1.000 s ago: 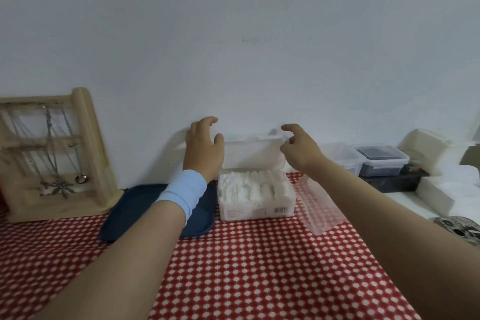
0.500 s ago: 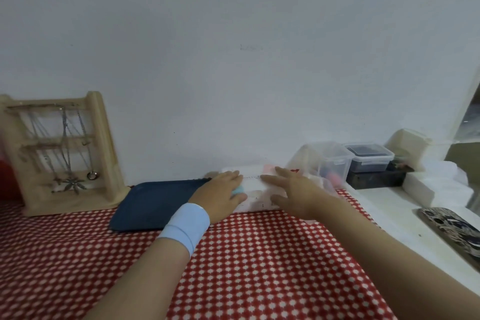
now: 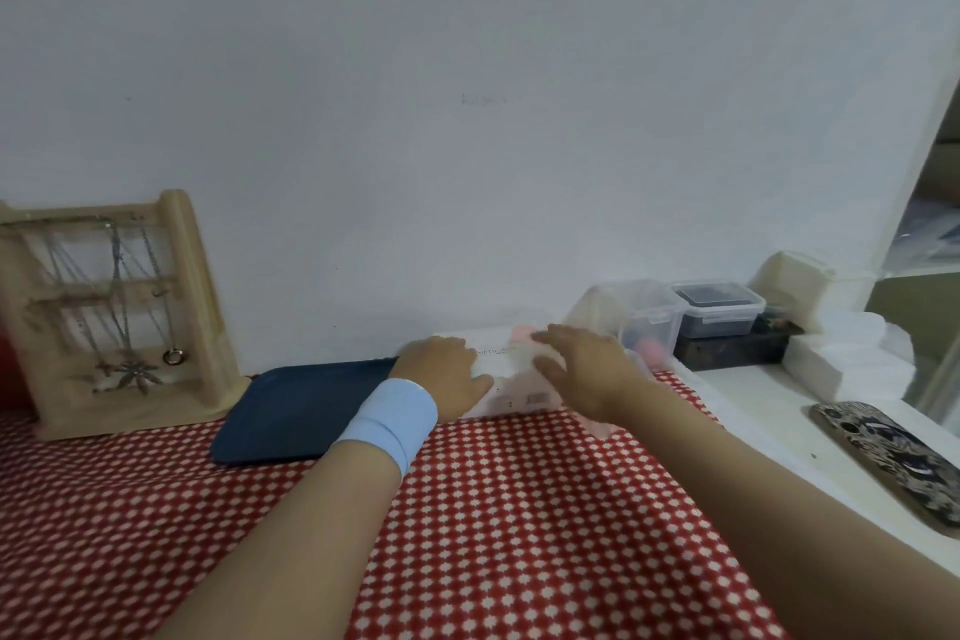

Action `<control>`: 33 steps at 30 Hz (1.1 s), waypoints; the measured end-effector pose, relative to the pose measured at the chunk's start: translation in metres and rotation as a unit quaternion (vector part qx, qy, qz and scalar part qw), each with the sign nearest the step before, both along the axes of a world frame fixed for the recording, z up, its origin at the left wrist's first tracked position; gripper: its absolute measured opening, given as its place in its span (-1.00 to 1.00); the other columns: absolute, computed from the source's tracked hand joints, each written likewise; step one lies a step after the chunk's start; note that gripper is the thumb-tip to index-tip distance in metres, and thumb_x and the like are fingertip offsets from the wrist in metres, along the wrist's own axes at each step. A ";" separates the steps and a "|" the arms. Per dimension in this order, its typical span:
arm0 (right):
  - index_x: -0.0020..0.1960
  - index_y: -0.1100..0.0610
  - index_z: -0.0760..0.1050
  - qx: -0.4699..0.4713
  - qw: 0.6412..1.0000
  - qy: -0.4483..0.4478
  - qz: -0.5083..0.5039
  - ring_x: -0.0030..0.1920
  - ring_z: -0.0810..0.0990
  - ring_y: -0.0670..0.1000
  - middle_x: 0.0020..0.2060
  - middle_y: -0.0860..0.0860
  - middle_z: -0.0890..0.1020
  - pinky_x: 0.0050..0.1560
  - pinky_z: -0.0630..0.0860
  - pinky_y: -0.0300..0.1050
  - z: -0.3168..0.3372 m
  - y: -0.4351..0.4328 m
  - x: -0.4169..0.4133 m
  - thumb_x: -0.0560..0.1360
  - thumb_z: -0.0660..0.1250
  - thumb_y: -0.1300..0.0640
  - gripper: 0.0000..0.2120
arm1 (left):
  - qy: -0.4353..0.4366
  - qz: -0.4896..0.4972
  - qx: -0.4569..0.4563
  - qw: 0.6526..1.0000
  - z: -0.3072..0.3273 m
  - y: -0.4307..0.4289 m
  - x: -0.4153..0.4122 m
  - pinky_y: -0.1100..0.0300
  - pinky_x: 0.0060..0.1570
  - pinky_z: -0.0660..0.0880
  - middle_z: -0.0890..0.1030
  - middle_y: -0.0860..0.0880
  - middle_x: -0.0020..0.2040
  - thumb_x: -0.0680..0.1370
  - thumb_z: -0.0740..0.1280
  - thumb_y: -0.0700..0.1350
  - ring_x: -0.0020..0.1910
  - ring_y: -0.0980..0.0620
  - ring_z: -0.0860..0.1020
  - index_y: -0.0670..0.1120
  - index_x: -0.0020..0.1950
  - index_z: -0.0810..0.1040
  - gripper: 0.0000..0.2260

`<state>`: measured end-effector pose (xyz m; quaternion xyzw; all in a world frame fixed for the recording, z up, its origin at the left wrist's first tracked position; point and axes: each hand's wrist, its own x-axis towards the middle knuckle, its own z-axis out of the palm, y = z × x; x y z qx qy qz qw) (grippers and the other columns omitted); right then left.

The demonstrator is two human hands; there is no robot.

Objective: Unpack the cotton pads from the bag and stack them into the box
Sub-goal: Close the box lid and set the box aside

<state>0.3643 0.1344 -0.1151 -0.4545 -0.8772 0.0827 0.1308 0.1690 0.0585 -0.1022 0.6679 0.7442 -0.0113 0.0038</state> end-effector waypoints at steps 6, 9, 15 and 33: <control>0.09 0.07 0.54 0.034 0.964 -0.007 -0.265 0.06 0.60 0.14 0.04 0.07 0.65 0.09 0.50 0.01 0.013 0.008 0.049 0.55 0.18 -0.19 -0.63 | -0.080 -0.033 0.045 0.995 0.017 0.012 0.043 -0.02 0.45 0.28 0.39 -0.05 0.52 0.69 0.13 0.12 0.47 -0.11 0.35 0.02 0.58 0.29 -0.54; 0.00 -0.04 0.41 -0.038 0.967 -0.044 -0.246 0.04 0.58 0.09 -0.06 0.00 0.59 0.17 0.49 0.02 0.009 0.007 0.064 0.49 0.27 -0.20 -0.75 | -0.099 -0.052 0.053 0.992 0.021 0.015 0.063 0.01 0.47 0.26 0.39 -0.03 0.52 0.69 0.14 0.10 0.49 -0.08 0.33 0.03 0.57 0.32 -0.56; -0.14 0.13 0.63 -0.108 0.966 0.153 -0.180 -0.10 0.67 0.09 -0.23 0.06 0.69 0.05 0.61 0.04 0.028 0.010 0.069 0.44 0.32 0.08 -0.85 | -0.217 -0.038 0.080 0.972 0.029 0.014 0.073 0.03 0.45 0.32 0.42 -0.03 0.51 0.68 0.20 0.09 0.46 -0.04 0.39 -0.01 0.56 0.32 -0.54; 0.12 -0.03 0.62 -0.157 0.916 0.353 0.109 0.13 0.62 0.04 0.16 -0.03 0.62 0.02 0.62 -0.10 0.093 -0.047 -0.043 0.39 0.59 0.06 -0.67 | -0.576 0.108 0.229 0.777 0.065 -0.076 -0.038 0.22 0.02 0.51 0.71 0.04 -0.04 0.67 0.27 0.01 -0.04 0.10 0.61 0.03 0.15 0.61 -0.84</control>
